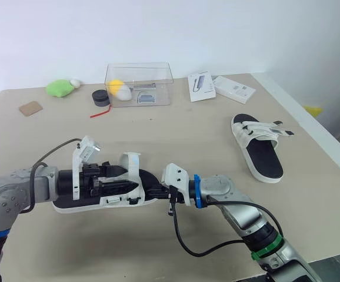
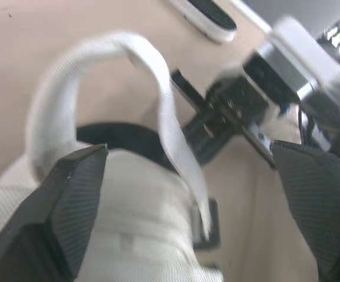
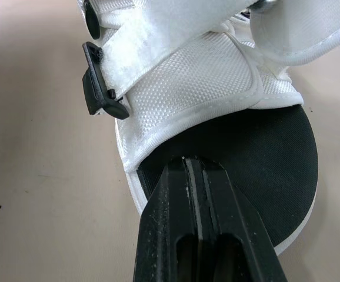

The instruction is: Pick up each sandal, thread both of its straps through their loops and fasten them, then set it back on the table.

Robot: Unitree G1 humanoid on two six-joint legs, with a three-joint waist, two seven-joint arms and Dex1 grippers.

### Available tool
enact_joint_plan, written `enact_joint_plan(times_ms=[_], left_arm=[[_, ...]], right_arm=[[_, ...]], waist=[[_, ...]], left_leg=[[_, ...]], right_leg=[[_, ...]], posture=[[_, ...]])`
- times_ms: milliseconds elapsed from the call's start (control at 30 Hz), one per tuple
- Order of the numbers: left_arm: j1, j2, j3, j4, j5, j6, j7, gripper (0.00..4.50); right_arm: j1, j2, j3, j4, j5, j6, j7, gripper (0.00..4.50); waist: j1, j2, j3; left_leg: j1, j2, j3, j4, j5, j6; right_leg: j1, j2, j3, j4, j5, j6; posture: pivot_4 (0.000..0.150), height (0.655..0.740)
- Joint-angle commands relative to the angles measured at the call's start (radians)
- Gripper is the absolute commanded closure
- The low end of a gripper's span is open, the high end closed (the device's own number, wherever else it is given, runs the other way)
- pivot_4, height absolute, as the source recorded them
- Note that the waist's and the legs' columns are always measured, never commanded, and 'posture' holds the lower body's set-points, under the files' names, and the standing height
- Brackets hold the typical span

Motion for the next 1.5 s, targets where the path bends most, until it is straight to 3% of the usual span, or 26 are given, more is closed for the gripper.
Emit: enact_joint_plan(times_ms=[33,67,167,233,333,433,800,833,900,933,967,1100,1133,1167,1233,1400,1500], left_arm=[[-0.036,-0.03,0.022,0.012,-0.022,0.023,0.04,0.88],[-0.039,-0.036,0.021,0.013,-0.024,0.027,0.045,1.32],[-0.049,-0.049,0.015,0.019,-0.024,0.032,0.057,1.86],[-0.054,-0.054,0.011,0.02,-0.019,0.037,0.057,2.82],[-0.032,-0.025,-0.009,-0.008,0.004,0.039,0.023,3.42],[0.014,0.009,-0.037,-0.058,0.023,0.044,-0.014,4.43],[0.045,0.017,-0.004,-0.095,0.012,0.042,-0.029,4.43],[0.045,0.018,0.02,-0.1,-0.019,0.055,-0.023,4.04],[0.055,0.032,0.06,-0.114,-0.069,0.075,-0.026,3.81],[0.065,0.046,0.082,-0.124,-0.09,0.082,-0.033,3.24],[0.08,0.062,0.108,-0.136,-0.103,0.085,-0.041,3.16],[0.131,0.117,0.23,-0.167,-0.197,0.114,-0.045,1.65],[0.163,0.144,0.278,-0.187,-0.227,0.126,-0.064,1.1],[0.197,0.168,0.317,-0.211,-0.247,0.141,-0.086,0.86],[0.281,0.215,0.368,-0.28,-0.233,0.155,-0.132,0.1],[0.409,0.211,0.397,-0.372,-0.218,0.111,-0.13,0.1],[0.47,0.125,0.353,-0.469,-0.129,0.007,-0.063,0.1]], right_arm=[[0.012,-0.002,0.019,0.036,-0.026,0.02,-0.01,4.5],[0.012,-0.003,0.018,0.036,-0.026,0.02,-0.011,4.5],[0.014,-0.004,0.016,0.034,-0.026,0.022,-0.013,4.5],[0.015,-0.005,0.015,0.033,-0.026,0.022,-0.013,4.5],[0.015,-0.007,0.014,0.031,-0.026,0.023,-0.013,4.5],[0.014,-0.007,0.013,0.033,-0.025,0.023,-0.012,4.5],[0.012,-0.006,0.017,0.036,-0.025,0.018,-0.008,4.5],[0.014,-0.006,0.017,0.035,-0.025,0.018,-0.008,4.5],[0.017,-0.006,0.017,0.032,-0.025,0.019,-0.009,4.5],[0.018,-0.007,0.017,0.031,-0.025,0.019,-0.01,4.5],[0.02,-0.006,0.018,0.03,-0.025,0.02,-0.01,4.5],[0.025,-0.006,0.019,0.027,-0.025,0.019,-0.012,4.5],[0.026,-0.006,0.019,0.027,-0.025,0.018,-0.012,4.5],[0.026,-0.006,0.018,0.028,-0.025,0.018,-0.011,4.5],[0.028,-0.006,0.017,0.029,-0.023,0.017,-0.01,4.5],[0.027,-0.004,0.018,0.034,-0.023,0.013,-0.003,4.5],[0.029,-0.009,0.018,0.034,-0.024,0.01,0.002,4.5]], waist=[[-0.001,0.0,0.0],[-0.001,0.0,0.0],[-0.001,0.0,0.0],[-0.001,0.0,0.0],[-0.001,0.0,0.0],[-0.002,0.0,0.0],[-0.001,0.0,0.0],[-0.001,0.0,0.0],[-0.001,0.0,0.0],[-0.001,0.0,0.0],[-0.001,0.0,0.0],[-0.002,-0.001,0.0],[-0.002,-0.001,0.0],[-0.002,-0.001,0.0],[-0.005,-0.002,0.001],[-0.006,-0.001,0.001],[-0.005,0.0,0.001]], left_leg=[[0.0,0.0,0.0,0.0,0.0,0.0],[0.0,0.0,0.0,0.0,0.0,0.0],[0.0,0.0,0.0,0.0,0.0,0.0],[0.0,0.0,0.0,0.0,0.0,0.0],[0.0,0.0,0.0,0.0,0.0,0.0],[0.0,0.0,0.0,0.0,0.0,0.0],[0.0,0.0,0.0,0.0,0.0,0.0],[0.0,0.0,0.0,0.0,0.0,0.0],[0.0,0.0,0.0,0.0,0.0,0.0],[0.0,0.0,0.0,0.0,0.0,0.0],[-0.001,0.0,0.0,0.0,0.0,0.0],[-0.001,0.001,0.0,0.0,0.0,0.0],[-0.001,0.001,0.0,0.0,0.0,0.0],[-0.001,0.001,0.0,0.0,0.0,0.0],[-0.001,0.001,0.001,0.0,0.0,0.0],[-0.001,0.0,0.001,-0.001,0.0,0.0],[0.0,0.0,0.001,-0.001,0.0,0.0]], right_leg=[[0.0,0.0,0.0,0.0,0.0,0.0],[0.0,0.0,0.0,0.0,0.0,0.0],[0.0,0.0,0.0,0.0,0.0,0.0],[0.0,0.0,0.0,0.0,0.0,0.0],[0.0,0.0,0.0,0.0,0.0,0.0],[0.0,0.0,0.0,0.0,0.0,0.0],[0.0,0.0,0.0,0.0,0.0,0.0],[-0.001,0.0,0.0,0.0,0.0,0.0],[-0.001,0.0,0.0,0.0,0.0,0.0],[-0.001,0.0,0.0,0.0,0.0,0.0],[-0.001,0.0,0.0,0.0,0.0,0.0],[-0.001,0.0,0.0,0.0,0.0,0.0],[-0.001,0.0,0.0,0.0,0.0,0.0],[-0.001,0.0,0.0,0.0,0.0,0.0],[-0.002,0.0,0.0,0.0,0.0,0.0],[-0.002,-0.002,0.0,0.0,-0.001,0.0],[-0.001,-0.002,0.0,0.0,-0.001,-0.001]], posture=[[0.15,0.74],[0.15,0.74],[0.15,0.74],[0.15,0.74],[0.15,0.74],[0.15,0.74],[0.15,0.74],[0.15,0.74],[0.15,0.74],[0.15,0.74],[0.15,0.74],[0.15,0.74],[0.15,0.74],[0.15,0.74],[0.15,0.74],[0.15,0.74],[0.15,0.74]])
